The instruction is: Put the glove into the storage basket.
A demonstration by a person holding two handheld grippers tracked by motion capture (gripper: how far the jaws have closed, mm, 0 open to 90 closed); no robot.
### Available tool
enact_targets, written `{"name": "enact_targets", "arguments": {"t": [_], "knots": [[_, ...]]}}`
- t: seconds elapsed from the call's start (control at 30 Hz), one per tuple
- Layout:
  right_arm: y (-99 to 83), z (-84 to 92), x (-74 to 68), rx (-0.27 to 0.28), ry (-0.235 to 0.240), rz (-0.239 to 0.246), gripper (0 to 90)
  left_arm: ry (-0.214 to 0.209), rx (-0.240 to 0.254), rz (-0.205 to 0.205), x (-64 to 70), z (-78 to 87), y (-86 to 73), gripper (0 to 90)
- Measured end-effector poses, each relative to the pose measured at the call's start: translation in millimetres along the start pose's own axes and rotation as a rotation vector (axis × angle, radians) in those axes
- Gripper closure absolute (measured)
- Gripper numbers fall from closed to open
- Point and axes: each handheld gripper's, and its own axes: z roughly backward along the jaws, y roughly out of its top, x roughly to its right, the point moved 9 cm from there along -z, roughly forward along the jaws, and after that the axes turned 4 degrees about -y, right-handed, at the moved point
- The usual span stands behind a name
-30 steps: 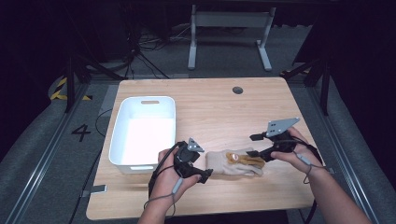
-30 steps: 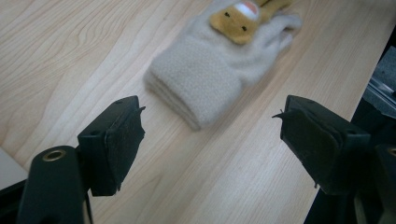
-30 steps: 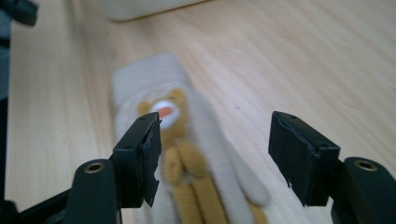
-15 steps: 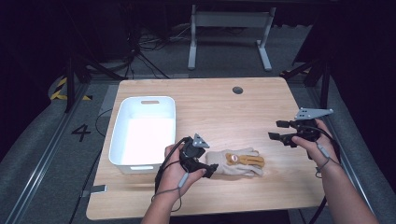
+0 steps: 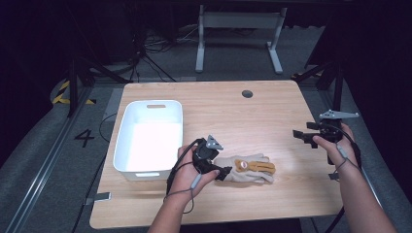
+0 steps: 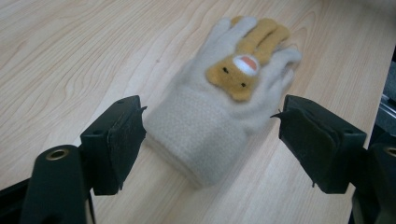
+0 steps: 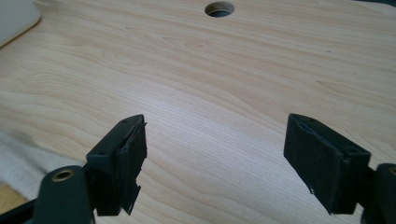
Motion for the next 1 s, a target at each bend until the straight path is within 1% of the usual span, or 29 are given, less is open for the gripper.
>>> {"name": "enact_targets", "arguments": {"t": [0.03, 0.07, 0.1, 0.13, 0.17, 0.2, 0.27, 0.3, 0.37, 0.4, 0.43, 0.47, 0.5, 0.53, 0.57, 0.6, 0.63, 0.7, 0.77, 0.8, 0.83, 0.87, 0.93, 1.0], "knots": [[-1.0, -0.7, 2.5, -0.002, 0.002, -0.014, 20.9, -0.009, -0.007, -0.011, -0.7, -1.6, 0.3, 21.6], [-2.1, -1.6, 4.1, -0.005, 0.007, -0.028, 20.4, -0.009, -0.007, -0.011, -0.7, -1.6, 0.3, 21.1], [-3.9, -2.2, 4.9, -0.015, 0.015, -0.030, 20.6, -0.026, -0.002, -0.023, -2.7, -6.0, 2.4, 21.4], [-6.2, -2.8, 5.5, -0.031, 0.016, -0.032, 20.7, -0.034, -0.002, -0.023, -3.8, -8.8, 3.3, 21.4], [-7.5, -3.7, 7.1, -0.034, 0.012, -0.023, 20.7, -0.037, -0.004, -0.024, -5.2, -12.6, 4.7, 21.1], [-7.5, -3.7, 7.1, -0.034, 0.012, -0.023, 20.7, -0.037, -0.004, -0.024, -5.2, -12.6, 4.7, 21.2], [-10.1, -3.3, 7.1, -0.049, 0.018, -0.019, 20.9, -0.044, -0.008, -0.032, -5.5, -19.0, 6.5, 21.9], [-10.3, -2.5, 6.9, -0.050, 0.022, -0.017, 21.9, -0.054, -0.012, -0.036, -4.1, -24.4, 7.6, 22.5], [-11.2, -1.9, 7.2, -0.054, 0.025, -0.012, 21.9, -0.069, -0.023, -0.051, -1.6, -29.3, 8.2, 21.9], [-11.2, -1.9, 7.2, -0.054, 0.025, -0.012, 21.9, -0.069, -0.023, -0.051, -1.6, -29.3, 8.2, 21.6], [-11.7, -2.0, 7.2, -0.054, 0.030, -0.004, 22.3, -0.071, -0.033, -0.055, -0.3, -31.9, 7.9, 21.4], [-12.1, -1.7, 6.9, -0.057, 0.031, -0.010, 22.4, -0.068, -0.053, -0.080, 0.7, -35.1, 7.5, 21.1], [-12.4, -1.4, 6.9, -0.058, 0.033, -0.011, 22.4, -0.063, -0.064, -0.096, 1.1, -36.9, 7.0, 21.1], [-12.4, -1.4, 6.9, -0.058, 0.033, -0.011, 22.4, -0.063, -0.064, -0.096, 1.1, -36.9, 7.0, 21.0], [-12.7, -0.8, 6.3, -0.059, 0.038, -0.011, 22.5, -0.065, -0.086, -0.124, 2.4, -40.7, 5.8, 20.7], [-12.7, -0.8, 6.3, -0.059, 0.038, -0.011, 22.5, -0.065, -0.086, -0.124, 2.4, -40.7, 5.8, 20.3], [-12.2, -0.9, 5.5, -0.056, 0.042, -0.013, 22.5, -0.060, -0.096, -0.137, 2.4, -43.2, 4.9, 19.9], [-12.1, -0.9, 4.7, -0.056, 0.044, -0.011, 22.4, -0.037, -0.127, -0.162, 1.7, -49.3, 2.1, 19.9], [-11.7, -0.9, 2.8, -0.055, 0.049, -0.005, 22.4, -0.045, -0.146, -0.186, 3.2, -54.9, 0.1, 20.3], [-11.7, -0.9, 2.8, -0.055, 0.049, -0.005, 22.4, -0.045, -0.146, -0.186, 3.2, -54.9, 0.1, 21.4], [-10.9, -1.1, 1.9, -0.051, 0.055, -0.002, 22.3, -0.052, -0.167, -0.209, 3.9, -58.0, -1.5, 21.3], [-10.9, -0.9, 1.5, -0.052, 0.055, -0.004, 22.4, -0.050, -0.167, -0.211, 4.6, -60.0, -1.8, 20.7], [-11.0, -0.8, 0.3, -0.052, 0.060, -0.001, 22.9, -0.048, -0.177, -0.228, 3.6, -63.0, -2.3, 19.6], [-11.1, -0.7, -0.7, -0.053, 0.068, 0.000, 23.2, -0.048, -0.178, -0.230, 3.4, -64.0, -2.3, 19.5]]}}
